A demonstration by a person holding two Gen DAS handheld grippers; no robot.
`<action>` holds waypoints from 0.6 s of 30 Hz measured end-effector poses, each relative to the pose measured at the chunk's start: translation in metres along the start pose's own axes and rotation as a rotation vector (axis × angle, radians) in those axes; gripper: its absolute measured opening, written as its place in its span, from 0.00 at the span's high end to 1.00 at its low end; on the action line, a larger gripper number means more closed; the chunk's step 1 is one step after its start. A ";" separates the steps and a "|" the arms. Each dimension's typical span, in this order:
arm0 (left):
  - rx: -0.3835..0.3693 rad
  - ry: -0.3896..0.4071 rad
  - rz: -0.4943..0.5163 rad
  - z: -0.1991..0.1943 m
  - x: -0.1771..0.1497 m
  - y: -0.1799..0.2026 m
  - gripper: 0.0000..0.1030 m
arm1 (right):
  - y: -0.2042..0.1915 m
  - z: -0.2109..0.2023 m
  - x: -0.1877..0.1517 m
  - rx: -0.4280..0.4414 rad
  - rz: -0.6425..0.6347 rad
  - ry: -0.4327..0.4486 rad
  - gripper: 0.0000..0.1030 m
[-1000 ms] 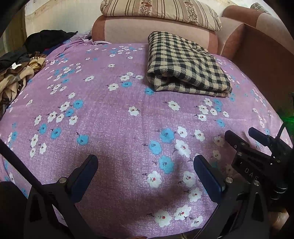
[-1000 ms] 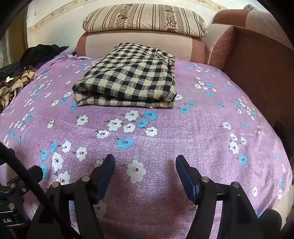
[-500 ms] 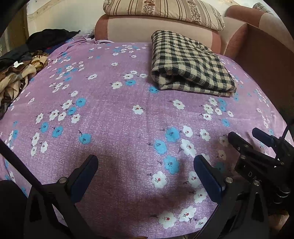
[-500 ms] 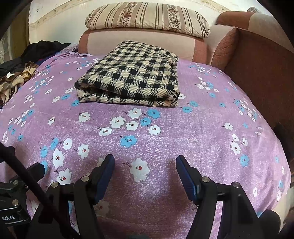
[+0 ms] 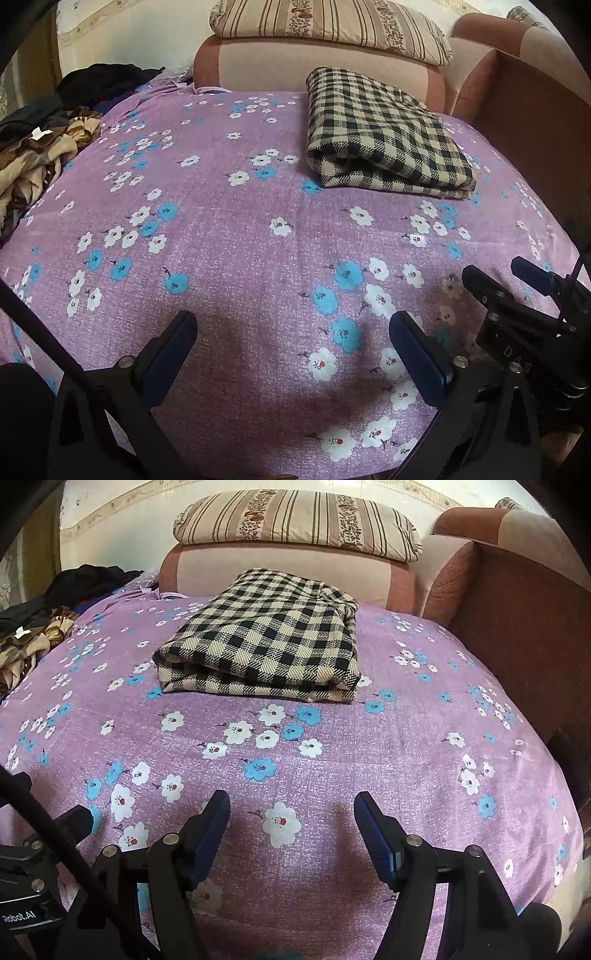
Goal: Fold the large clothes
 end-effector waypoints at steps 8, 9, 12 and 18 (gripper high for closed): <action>0.017 0.007 0.006 0.002 -0.001 -0.003 0.00 | -0.001 0.000 0.000 -0.034 -0.031 -0.011 0.28; 0.020 0.008 0.005 0.003 -0.001 -0.003 0.00 | -0.001 0.000 0.000 -0.044 -0.038 -0.012 0.28; 0.023 0.008 0.005 0.003 -0.001 -0.004 0.00 | 0.000 0.000 0.000 -0.073 -0.065 -0.018 0.28; 0.025 0.013 0.021 0.001 -0.001 -0.001 0.00 | 0.000 -0.002 0.000 -0.079 -0.070 -0.020 0.28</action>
Point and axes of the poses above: each gripper's, at about its wrist camera, not at the fingertips, and z roughly the way its jaws point, y to its right, x to its top, the point moved 8 cm from there along z, roughly the way its jaws point, and after that the axes turned 13 degrees about y, right-handed, at the moved point
